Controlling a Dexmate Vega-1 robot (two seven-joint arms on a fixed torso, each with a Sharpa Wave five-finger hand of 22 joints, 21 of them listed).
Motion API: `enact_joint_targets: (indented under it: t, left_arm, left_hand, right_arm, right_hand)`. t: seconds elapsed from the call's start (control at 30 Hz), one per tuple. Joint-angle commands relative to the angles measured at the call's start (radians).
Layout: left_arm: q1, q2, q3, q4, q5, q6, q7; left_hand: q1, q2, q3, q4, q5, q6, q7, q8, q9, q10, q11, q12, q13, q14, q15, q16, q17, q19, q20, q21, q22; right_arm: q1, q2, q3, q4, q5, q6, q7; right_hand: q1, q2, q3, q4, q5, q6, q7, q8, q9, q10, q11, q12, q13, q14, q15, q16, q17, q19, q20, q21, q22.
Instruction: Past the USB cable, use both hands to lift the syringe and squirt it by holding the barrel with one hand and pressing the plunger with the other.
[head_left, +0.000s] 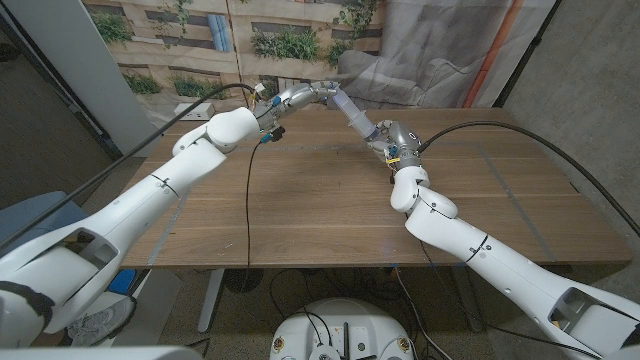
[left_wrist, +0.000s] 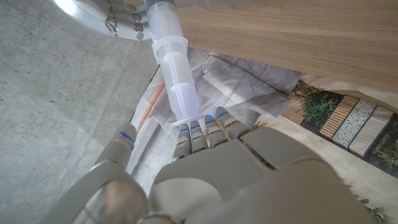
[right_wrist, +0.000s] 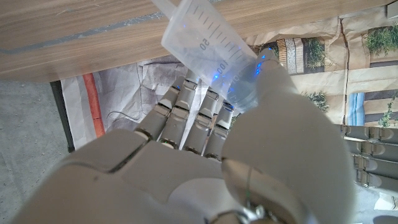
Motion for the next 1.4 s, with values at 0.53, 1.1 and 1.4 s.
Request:
enact_joint_targets:
  t: [0.53, 1.1, 1.4]
  left_arm:
    - [-0.036, -0.022, 0.026, 0.049, -0.019, -0.014, -0.054]
    - [-0.045, -0.034, 0.036, 0.078, -0.037, -0.024, -0.078]
    - [-0.052, -0.049, 0.048, 0.101, -0.046, -0.031, -0.094]
  left_hand:
    - [-0.008, 0.067, 0.004, 0.006, 0.006, 0.008, 0.004, 0.004, 0.003, 0.009, 0.002, 0.001, 0.001, 0.017, -0.041, 0.002, 0.002, 0.000, -0.064, 0.008, 0.004]
    - [-0.009, 0.066, 0.007, 0.008, 0.006, 0.010, 0.006, 0.004, 0.003, 0.011, 0.004, 0.000, 0.001, 0.022, -0.038, 0.002, 0.002, 0.001, -0.064, 0.008, 0.004]
    - [-0.010, 0.066, 0.008, 0.009, 0.006, 0.009, 0.007, 0.003, 0.003, 0.010, 0.005, 0.000, 0.001, 0.023, -0.035, 0.001, 0.002, 0.000, -0.064, 0.008, 0.004]
  right_arm:
    - [0.012, 0.032, 0.006, 0.030, 0.014, 0.024, -0.022]
    - [0.017, 0.058, 0.007, 0.046, 0.032, 0.050, -0.038]
    - [0.021, 0.065, 0.008, 0.055, 0.032, 0.057, -0.049]
  right_hand:
    - [0.127, 0.118, -0.006, 0.002, 0.007, 0.057, -0.050, -0.003, 0.003, 0.069, -0.060, -0.001, 0.011, 0.034, -0.191, -0.004, 0.010, 0.012, -0.107, 0.005, 0.006]
    - [0.136, 0.119, -0.009, 0.003, 0.009, 0.056, -0.050, -0.008, 0.003, 0.070, -0.060, -0.006, 0.014, 0.037, -0.192, -0.005, 0.017, 0.011, -0.107, 0.004, 0.006]
    - [0.140, 0.119, -0.012, 0.004, 0.010, 0.056, -0.049, -0.010, 0.004, 0.070, -0.060, -0.009, 0.016, 0.038, -0.192, -0.006, 0.021, 0.012, -0.107, 0.004, 0.006]
